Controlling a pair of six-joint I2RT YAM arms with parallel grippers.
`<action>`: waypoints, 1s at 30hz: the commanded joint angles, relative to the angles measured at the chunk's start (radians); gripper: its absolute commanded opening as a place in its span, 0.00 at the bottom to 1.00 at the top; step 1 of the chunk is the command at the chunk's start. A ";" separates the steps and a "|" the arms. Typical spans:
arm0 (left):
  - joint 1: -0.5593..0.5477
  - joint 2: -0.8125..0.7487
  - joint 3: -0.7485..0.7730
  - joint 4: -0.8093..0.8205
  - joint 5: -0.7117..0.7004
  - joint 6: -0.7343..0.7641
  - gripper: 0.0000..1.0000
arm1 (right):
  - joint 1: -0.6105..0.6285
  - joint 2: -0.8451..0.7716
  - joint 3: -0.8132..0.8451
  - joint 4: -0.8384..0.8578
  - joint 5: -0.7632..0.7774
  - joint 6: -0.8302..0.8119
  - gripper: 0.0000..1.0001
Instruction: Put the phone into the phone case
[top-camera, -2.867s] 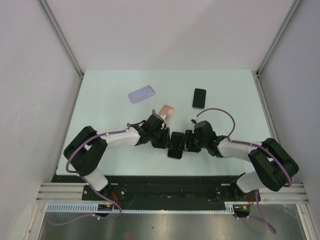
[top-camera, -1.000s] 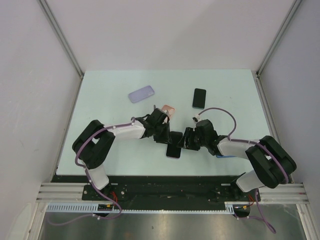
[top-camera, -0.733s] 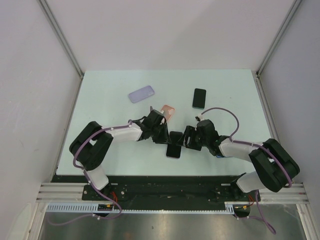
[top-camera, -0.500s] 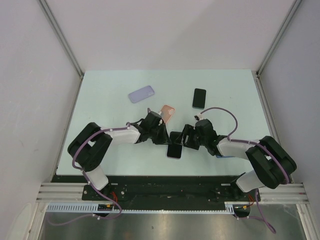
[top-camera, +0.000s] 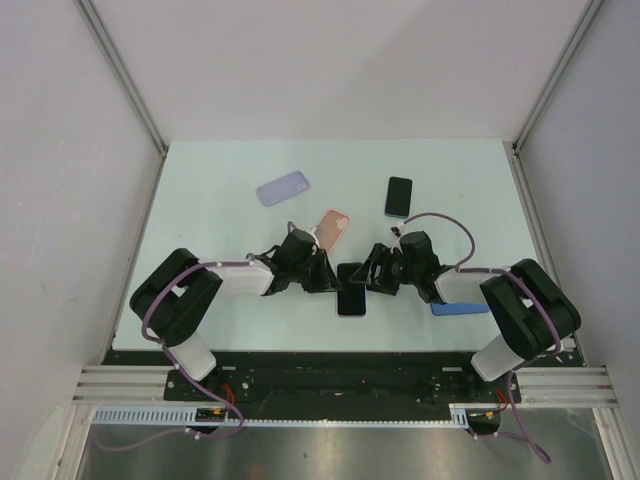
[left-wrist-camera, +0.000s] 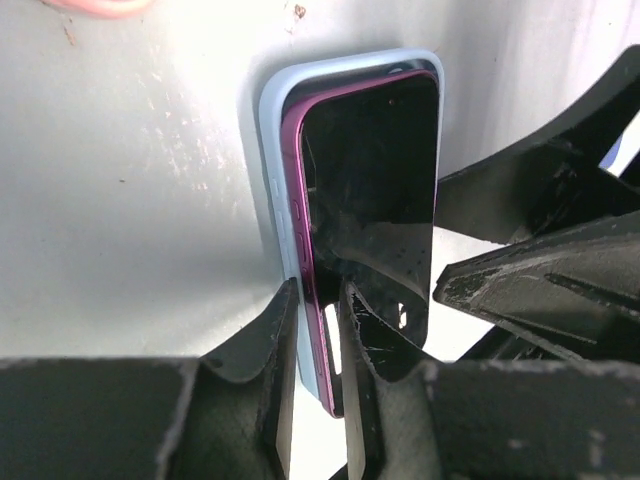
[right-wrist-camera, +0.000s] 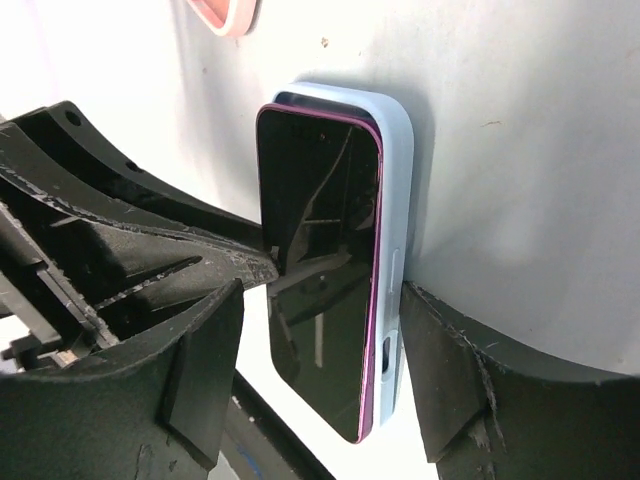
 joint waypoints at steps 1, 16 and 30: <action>-0.047 -0.014 -0.057 0.035 0.171 -0.014 0.24 | -0.011 0.052 -0.033 0.170 -0.244 0.010 0.67; -0.045 -0.012 -0.099 0.121 0.202 -0.019 0.25 | -0.099 0.115 -0.116 0.432 -0.433 0.093 0.58; -0.039 -0.035 -0.112 0.120 0.213 -0.017 0.26 | -0.133 0.149 -0.118 0.432 -0.445 0.064 0.21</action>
